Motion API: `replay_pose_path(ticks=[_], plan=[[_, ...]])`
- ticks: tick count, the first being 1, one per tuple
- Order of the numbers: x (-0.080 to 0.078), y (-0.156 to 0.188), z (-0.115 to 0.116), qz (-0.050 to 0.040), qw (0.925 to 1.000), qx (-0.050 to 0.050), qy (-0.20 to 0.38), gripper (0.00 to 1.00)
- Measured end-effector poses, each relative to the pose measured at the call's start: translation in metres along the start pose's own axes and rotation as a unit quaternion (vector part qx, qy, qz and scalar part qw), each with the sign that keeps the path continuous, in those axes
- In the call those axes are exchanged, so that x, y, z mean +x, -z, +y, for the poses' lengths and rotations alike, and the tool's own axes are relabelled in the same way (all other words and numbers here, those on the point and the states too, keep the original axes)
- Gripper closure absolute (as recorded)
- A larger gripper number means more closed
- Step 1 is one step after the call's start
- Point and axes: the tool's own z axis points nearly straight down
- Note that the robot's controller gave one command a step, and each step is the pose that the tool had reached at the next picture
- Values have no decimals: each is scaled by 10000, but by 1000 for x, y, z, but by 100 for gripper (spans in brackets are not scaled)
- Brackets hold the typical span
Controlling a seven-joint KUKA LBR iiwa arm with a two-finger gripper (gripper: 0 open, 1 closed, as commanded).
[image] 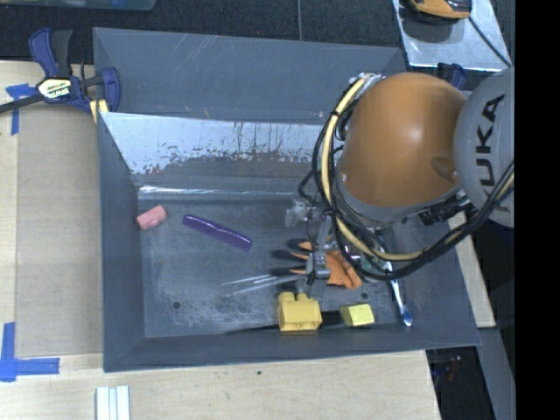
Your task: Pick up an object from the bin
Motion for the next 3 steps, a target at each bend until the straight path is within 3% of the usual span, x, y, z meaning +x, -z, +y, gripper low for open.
replay_pose_path(ticks=[1,2,3], plan=[[-1,3,0,-33,10000,-3,-9,0],[-35,-84,-54,-64,9997,1,254,0],[-56,-171,-86,-107,9983,-24,-580,0]])
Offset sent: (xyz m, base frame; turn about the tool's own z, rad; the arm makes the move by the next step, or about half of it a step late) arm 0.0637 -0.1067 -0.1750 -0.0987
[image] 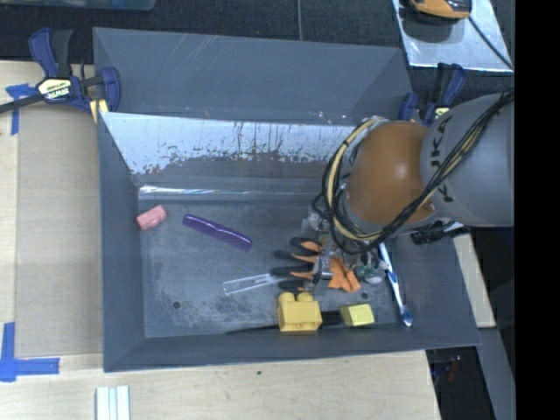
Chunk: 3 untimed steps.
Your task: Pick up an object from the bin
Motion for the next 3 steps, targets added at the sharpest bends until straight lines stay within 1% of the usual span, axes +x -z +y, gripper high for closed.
replay_pose_path(ticks=[1,2,3], plan=[[-43,-3,-9,7,9948,19,1017,0],[-13,-10,-3,3,9997,6,244,0],[-38,-3,-8,-60,9967,14,809,100]])
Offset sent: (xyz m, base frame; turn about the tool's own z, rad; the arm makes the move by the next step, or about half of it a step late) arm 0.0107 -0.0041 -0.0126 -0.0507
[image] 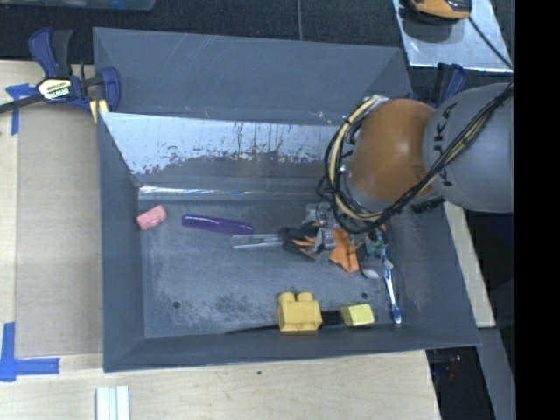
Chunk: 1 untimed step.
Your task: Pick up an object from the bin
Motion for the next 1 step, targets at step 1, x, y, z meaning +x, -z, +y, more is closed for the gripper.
replay_pose_path(ticks=[1], plan=[[0,0,0,0,10000,-1,-3,100]])
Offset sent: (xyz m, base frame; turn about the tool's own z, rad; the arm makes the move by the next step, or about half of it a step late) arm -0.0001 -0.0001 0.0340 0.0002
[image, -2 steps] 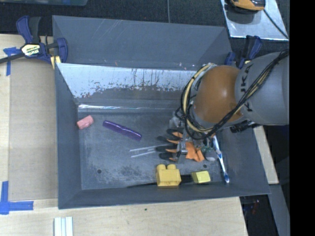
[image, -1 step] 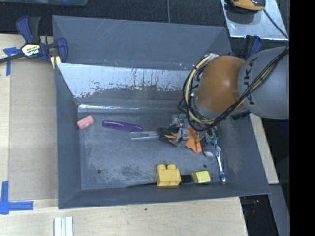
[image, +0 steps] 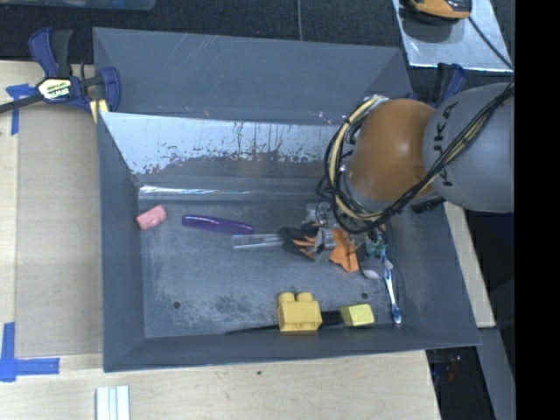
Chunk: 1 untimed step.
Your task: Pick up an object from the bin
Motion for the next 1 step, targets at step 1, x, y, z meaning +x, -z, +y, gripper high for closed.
replay_pose_path(ticks=[1], plan=[[1,14,0,15,10000,0,-3,100]])
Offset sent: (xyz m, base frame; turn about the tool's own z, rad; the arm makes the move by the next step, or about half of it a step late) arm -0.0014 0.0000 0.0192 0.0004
